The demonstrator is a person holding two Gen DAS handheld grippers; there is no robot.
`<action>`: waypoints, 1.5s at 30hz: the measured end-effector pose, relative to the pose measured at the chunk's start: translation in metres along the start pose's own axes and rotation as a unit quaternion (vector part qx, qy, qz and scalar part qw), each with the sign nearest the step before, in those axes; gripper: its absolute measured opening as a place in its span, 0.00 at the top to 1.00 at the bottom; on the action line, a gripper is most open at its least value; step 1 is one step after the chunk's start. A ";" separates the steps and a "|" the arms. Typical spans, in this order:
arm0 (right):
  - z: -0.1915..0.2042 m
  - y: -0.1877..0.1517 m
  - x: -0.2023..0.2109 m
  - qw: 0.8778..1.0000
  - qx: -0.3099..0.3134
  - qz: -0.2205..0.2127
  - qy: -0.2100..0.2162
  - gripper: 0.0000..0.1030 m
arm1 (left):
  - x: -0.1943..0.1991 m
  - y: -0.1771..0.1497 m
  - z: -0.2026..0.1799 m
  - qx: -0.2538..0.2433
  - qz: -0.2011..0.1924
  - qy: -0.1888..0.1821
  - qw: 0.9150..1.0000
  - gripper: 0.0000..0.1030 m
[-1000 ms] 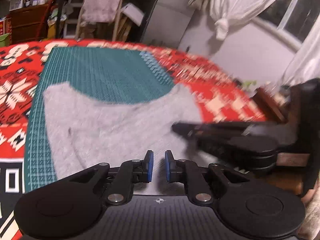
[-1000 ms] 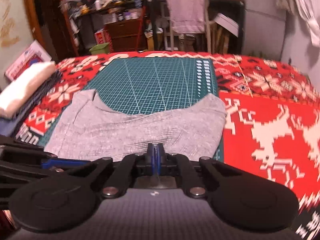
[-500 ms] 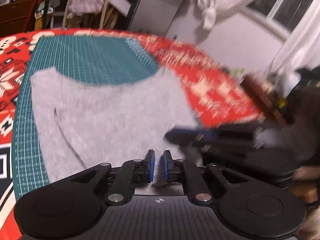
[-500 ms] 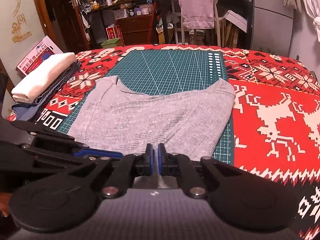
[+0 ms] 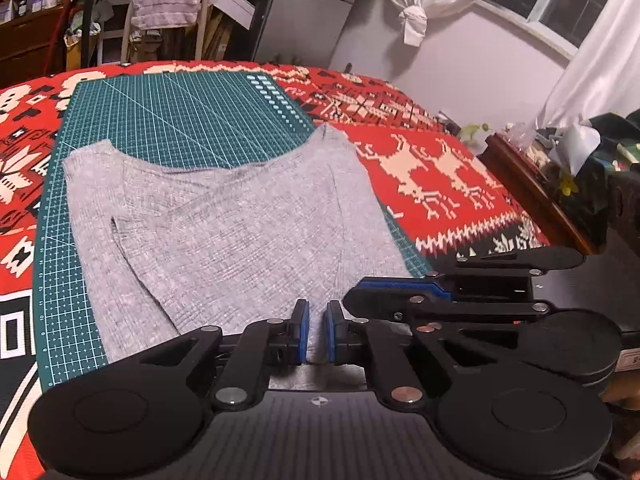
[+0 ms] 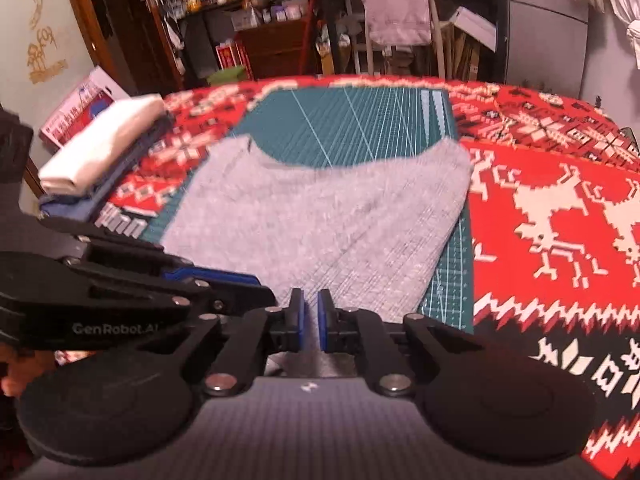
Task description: Fold clothes
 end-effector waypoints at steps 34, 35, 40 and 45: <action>-0.034 -0.033 0.022 0.999 -0.010 0.038 -0.019 0.92 | -0.006 -0.011 0.001 0.008 0.009 -0.016 1.000 0.90; -0.032 -0.030 0.024 0.999 -0.009 0.034 -0.015 0.92 | -0.007 -0.011 0.001 0.006 0.009 -0.015 1.000 0.90; -0.016 -0.035 0.014 0.998 0.036 0.041 -0.014 0.92 | -0.008 -0.011 -0.001 -0.002 0.011 -0.011 1.000 0.90; -0.016 -0.035 0.021 0.998 0.032 0.043 -0.013 0.92 | -0.006 -0.011 0.002 0.010 0.006 -0.016 1.000 0.90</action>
Point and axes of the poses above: each gripper's, at about its wrist camera, not at the fingertips, and x roughly against the way its jaws point, z to its left, y to its top, the point moved 9 cm from there along -x, roughly the way its jaws point, and after that the axes turned 12 degrees about -y, right-handed, at the moved point
